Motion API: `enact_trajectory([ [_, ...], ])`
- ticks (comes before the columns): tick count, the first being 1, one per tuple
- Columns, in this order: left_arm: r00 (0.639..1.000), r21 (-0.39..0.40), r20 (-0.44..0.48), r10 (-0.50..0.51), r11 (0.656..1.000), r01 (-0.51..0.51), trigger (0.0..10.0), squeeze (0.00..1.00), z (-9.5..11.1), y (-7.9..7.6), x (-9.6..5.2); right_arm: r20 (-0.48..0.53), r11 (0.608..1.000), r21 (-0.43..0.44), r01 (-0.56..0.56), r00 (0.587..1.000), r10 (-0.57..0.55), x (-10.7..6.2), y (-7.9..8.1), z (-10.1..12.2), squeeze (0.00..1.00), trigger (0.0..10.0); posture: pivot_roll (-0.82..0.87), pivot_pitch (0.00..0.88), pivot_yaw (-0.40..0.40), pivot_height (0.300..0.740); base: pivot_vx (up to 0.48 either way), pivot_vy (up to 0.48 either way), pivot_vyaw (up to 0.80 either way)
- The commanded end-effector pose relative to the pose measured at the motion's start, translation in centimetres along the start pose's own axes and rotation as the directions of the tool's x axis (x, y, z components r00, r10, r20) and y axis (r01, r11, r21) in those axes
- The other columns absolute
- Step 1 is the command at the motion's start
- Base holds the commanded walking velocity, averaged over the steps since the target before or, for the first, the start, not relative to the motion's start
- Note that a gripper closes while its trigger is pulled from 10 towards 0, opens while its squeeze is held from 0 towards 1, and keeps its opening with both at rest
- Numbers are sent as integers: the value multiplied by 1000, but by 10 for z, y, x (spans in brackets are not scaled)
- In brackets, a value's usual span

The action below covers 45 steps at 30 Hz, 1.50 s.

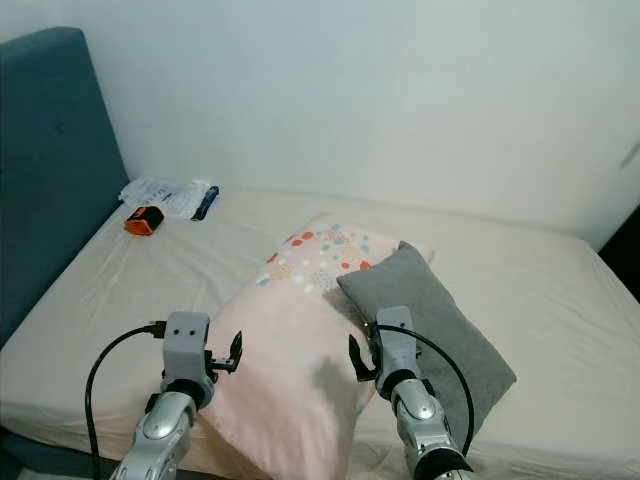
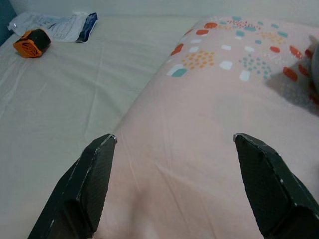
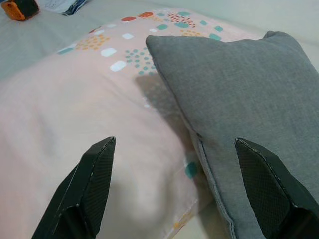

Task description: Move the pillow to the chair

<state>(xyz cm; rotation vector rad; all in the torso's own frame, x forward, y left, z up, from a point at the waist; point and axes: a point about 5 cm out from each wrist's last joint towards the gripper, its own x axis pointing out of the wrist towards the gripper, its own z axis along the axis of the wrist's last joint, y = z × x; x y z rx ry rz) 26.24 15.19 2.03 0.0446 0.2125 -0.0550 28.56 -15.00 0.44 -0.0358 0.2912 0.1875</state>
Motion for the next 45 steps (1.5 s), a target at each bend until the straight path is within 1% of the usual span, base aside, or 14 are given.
enact_trajectory([
  [1,1000,16,-12,-19,1000,19,10000,0,-3,-5,-1,5,999,20,29,1000,-29,-2,-7,-1,0,10000,108,0,-138,740,0,-480,0],
  [2,1000,-38,-24,-13,999,12,10000,0,-5,-6,-1,-7,999,48,26,1000,-26,-2,-7,-2,0,10000,97,0,-136,740,0,0,0],
  [5,1000,-32,-29,-11,999,10,10000,0,-5,-6,-1,-8,998,53,22,1000,-22,-1,-6,-1,0,10000,99,0,-134,740,0,0,0],
  [7,999,-15,-35,-12,1000,11,10000,0,-5,-5,0,-5,998,56,23,1000,-23,-1,-6,-1,0,10000,101,0,-135,740,0,0,0],
  [13,999,-17,-47,-6,1000,5,10000,0,-7,-3,0,2,997,68,47,999,-47,1,-10,3,0,10000,98,0,-135,740,0,0,0],
  [22,998,-22,-50,-22,1000,21,10000,0,-10,-8,-4,-2,996,57,62,998,-62,1,-12,3,0,10000,103,0,-132,740,0,0,0],
  [25,998,-19,-52,-26,1000,25,10000,0,-11,-8,-5,5,995,72,70,997,-71,0,-13,3,0,10000,104,0,-131,740,0,0,0],
  [28,998,-7,-46,-33,999,32,10000,0,-10,-8,-5,16,996,57,70,997,-71,0,-13,5,0,10000,101,0,-130,740,0,0,0],
  [33,999,-7,-33,-41,999,41,10000,0,-5,-6,-3,48,997,47,64,997,-66,1,-13,9,0,10000,98,0,-127,720,0,0,0],
  [35,999,-7,-33,-41,999,41,10000,0,-5,-6,-3,48,997,47,64,997,-66,1,-13,9,0,10000,98,0,-127,720,0,0,0],
  [41,999,-9,-30,-42,999,41,10000,0,-5,-3,-3,43,997,35,62,997,-63,-1,-14,7,0,10000,98,0,-125,696,0,0,0],
  [42,999,-8,-31,-43,999,43,10000,0,-6,-3,-4,35,998,27,64,997,-65,-2,-14,5,0,10000,98,0,-122,686,0,0,0],
  [45,998,-7,-31,-45,999,45,10000,0,-6,-2,-4,33,997,23,67,997,-67,-2,-15,4,0,10000,96,0,-121,681,0,0,0],
])
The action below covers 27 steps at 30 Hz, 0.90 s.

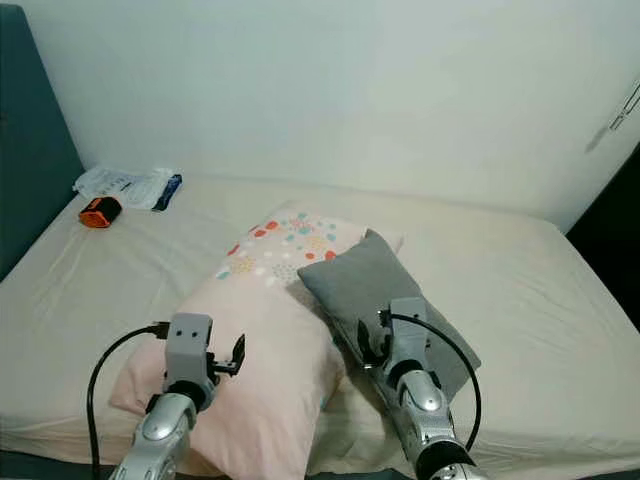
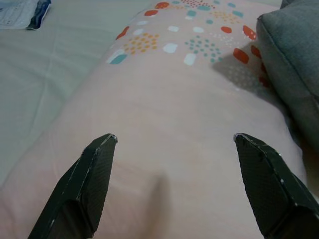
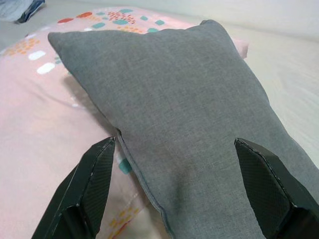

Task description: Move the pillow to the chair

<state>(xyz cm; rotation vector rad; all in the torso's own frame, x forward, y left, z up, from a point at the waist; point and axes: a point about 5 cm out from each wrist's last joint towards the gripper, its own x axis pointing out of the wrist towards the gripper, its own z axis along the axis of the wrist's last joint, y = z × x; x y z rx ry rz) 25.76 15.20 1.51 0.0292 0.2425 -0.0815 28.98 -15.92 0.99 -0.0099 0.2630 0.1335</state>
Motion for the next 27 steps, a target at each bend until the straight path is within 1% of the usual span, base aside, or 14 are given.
enact_trajectory([
  [1,1000,8,-4,-19,1000,19,10000,0,-1,-2,-1,4,1000,-10,18,1000,-18,-3,-5,-2,0,10000,97,0,-120,681,0,0,0],
  [8,1000,7,-10,-28,1000,28,10000,0,-1,-3,0,-2,1000,-21,12,1000,-12,-4,-5,-3,0,10000,93,0,-122,681,0,0,0],
  [13,1000,10,-29,-10,1000,10,10000,0,-4,-2,1,1,1000,-23,5,1000,-5,-4,-6,-3,0,10000,92,0,-120,667,0,0,0],
  [15,999,11,-47,-5,1000,6,10000,0,-8,0,-1,7,999,-26,21,1000,-21,-4,-7,-2,0,10000,89,0,-117,662,0,0,0],
  [19,999,7,-45,0,1000,1,10000,0,-8,0,-1,2,999,-29,26,1000,-26,-5,-9,-3,0,10000,94,0,-123,662,0,0,0],
  [21,999,1,-43,6,1000,-6,10000,0,-7,0,1,0,1000,-4,16,1000,-16,-6,-7,-5,0,10000,96,0,-125,657,0,0,0],
  [23,999,0,-42,6,1000,-6,10000,0,-6,0,1,0,1000,2,12,1000,-12,-7,-6,-6,0,10000,97,0,-125,652,0,0,0],
  [27,999,1,-37,3,1000,-3,10000,0,-4,0,4,-2,999,-24,26,1000,-26,-4,-6,-4,0,10000,97,0,-120,642,0,0,0],
])
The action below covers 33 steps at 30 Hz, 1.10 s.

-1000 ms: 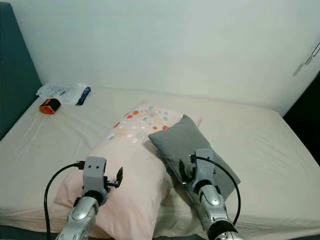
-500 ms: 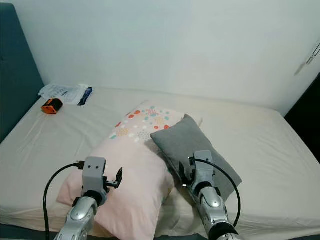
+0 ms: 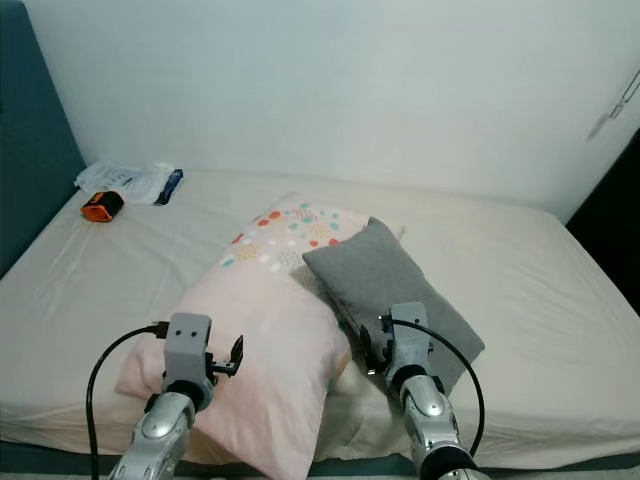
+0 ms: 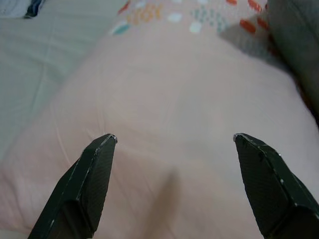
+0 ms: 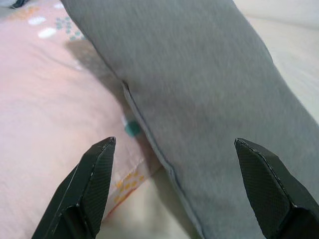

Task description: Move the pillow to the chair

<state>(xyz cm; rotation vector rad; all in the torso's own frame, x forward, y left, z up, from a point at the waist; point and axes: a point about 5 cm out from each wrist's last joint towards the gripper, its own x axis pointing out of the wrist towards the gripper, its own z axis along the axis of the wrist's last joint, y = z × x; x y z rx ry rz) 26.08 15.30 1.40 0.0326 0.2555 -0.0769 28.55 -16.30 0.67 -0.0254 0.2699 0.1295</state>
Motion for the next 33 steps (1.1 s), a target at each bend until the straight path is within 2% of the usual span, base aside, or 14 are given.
enact_trajectory([
  [1,1000,-2,-24,-2,1000,2,10000,0,-3,-2,0,6,1000,-9,20,1000,-20,-1,-3,0,0,10000,97,0,-120,642,0,0,0],
  [8,999,4,-29,-16,1000,16,10000,0,-4,-2,0,-7,999,41,14,1000,-14,-2,-3,-2,0,10000,94,0,-112,632,0,0,0],
  [20,999,3,-24,-27,1000,27,10000,0,-2,-1,1,24,999,32,31,999,-32,-2,-5,1,0,10000,91,0,-97,612,0,0,0],
  [25,1000,1,-17,-24,1000,24,10000,0,1,2,2,29,999,-48,26,999,-24,1,-7,6,0,10000,93,0,-97,607,0,0,0],
  [28,1000,1,-15,-23,1000,23,10000,0,2,3,2,37,998,-54,26,999,-24,1,-7,8,0,10000,93,0,-97,607,0,0,0],
  [32,1000,-57,13,-5,998,6,10000,0,11,9,5,55,998,-57,-6,998,9,5,-7,15,0,10000,90,0,-96,597,0,0,0],
  [33,1000,-71,26,-6,997,8,10000,0,16,10,7,60,996,-87,-17,998,22,7,-6,18,0,10000,97,0,-103,592,0,0,0],
])
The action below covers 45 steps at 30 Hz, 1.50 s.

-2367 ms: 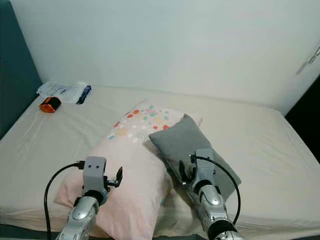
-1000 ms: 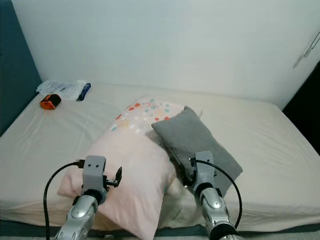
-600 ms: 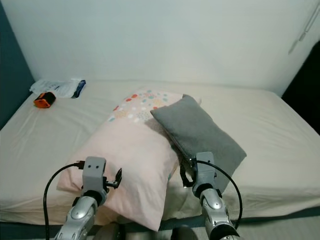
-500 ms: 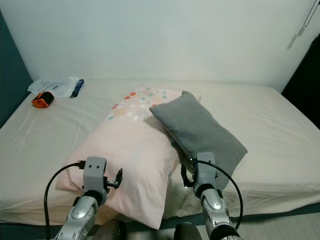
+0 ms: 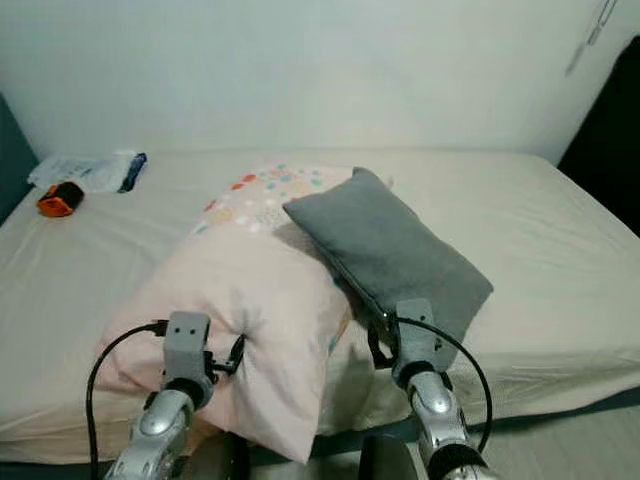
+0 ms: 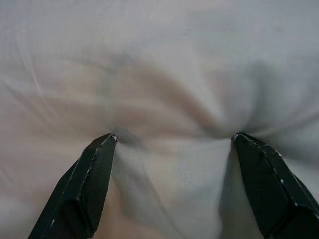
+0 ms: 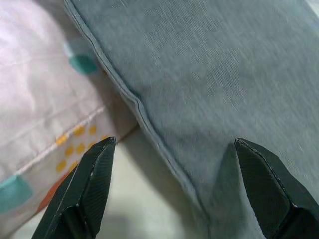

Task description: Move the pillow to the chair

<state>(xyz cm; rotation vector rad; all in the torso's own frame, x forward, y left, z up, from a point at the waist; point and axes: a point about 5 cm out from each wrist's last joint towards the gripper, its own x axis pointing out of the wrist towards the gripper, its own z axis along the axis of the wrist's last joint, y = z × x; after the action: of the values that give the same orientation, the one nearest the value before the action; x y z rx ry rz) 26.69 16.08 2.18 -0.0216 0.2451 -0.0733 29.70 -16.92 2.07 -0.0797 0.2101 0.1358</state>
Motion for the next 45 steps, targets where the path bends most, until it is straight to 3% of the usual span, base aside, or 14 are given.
enact_trajectory([
  [1,1000,-17,14,-4,1000,4,10000,0,7,1,3,6,999,-28,-22,1000,22,1,2,2,0,10000,97,0,-103,592,0,0,0],
  [3,999,-50,33,-18,999,20,10000,0,15,1,6,31,992,-119,-37,999,41,5,2,10,0,10000,101,0,-110,592,0,0,0],
  [9,996,-117,58,-75,990,81,10000,0,23,-5,8,36,974,-223,-27,999,36,10,0,17,0,10000,103,0,-113,592,0,0,0],
  [19,988,-121,63,-142,981,149,10000,0,28,-13,9,58,976,-215,34,998,-22,11,-10,22,0,10000,99,0,-108,572,0,0,0],
  [21,987,-140,66,-147,978,155,10000,0,31,-13,10,72,957,-274,98,994,-81,11,-17,23,0,10000,95,0,-104,572,0,0,0],
  [25,986,-144,65,-155,976,163,10000,0,31,-13,10,76,942,-311,124,992,-105,10,-20,23,0,10000,97,0,-105,572,0,0,0],
  [27,979,-164,70,-189,966,198,10000,0,33,-18,9,88,912,-363,193,981,-172,9,-29,23,0,10000,102,0,-109,572,0,0,0],
  [31,969,-148,88,-231,959,242,10000,0,39,-24,9,108,894,-366,259,966,-235,8,-37,26,0,10000,105,0,-111,572,0,0,0],
  [38,977,-133,98,-190,970,202,10000,0,47,-20,19,111,915,-338,221,975,-194,11,-34,30,0,10000,95,0,-93,572,0,0,0],
  [40,989,-94,-44,-139,986,134,10000,0,31,-18,28,75,936,-310,168,985,-153,10,-27,23,0,10000,93,0,-84,572,0,0,0],
  [43,982,-90,-126,-143,987,132,10000,0,19,-23,32,64,939,-303,165,986,-152,7,-22,17,0,10000,87,0,-77,572,0,0,0],
  [45,980,-129,-96,-173,979,160,10000,0,25,-29,34,74,933,-312,178,984,-163,5,-22,15,0,10000,78,0,-60,572,0,0,0],
])
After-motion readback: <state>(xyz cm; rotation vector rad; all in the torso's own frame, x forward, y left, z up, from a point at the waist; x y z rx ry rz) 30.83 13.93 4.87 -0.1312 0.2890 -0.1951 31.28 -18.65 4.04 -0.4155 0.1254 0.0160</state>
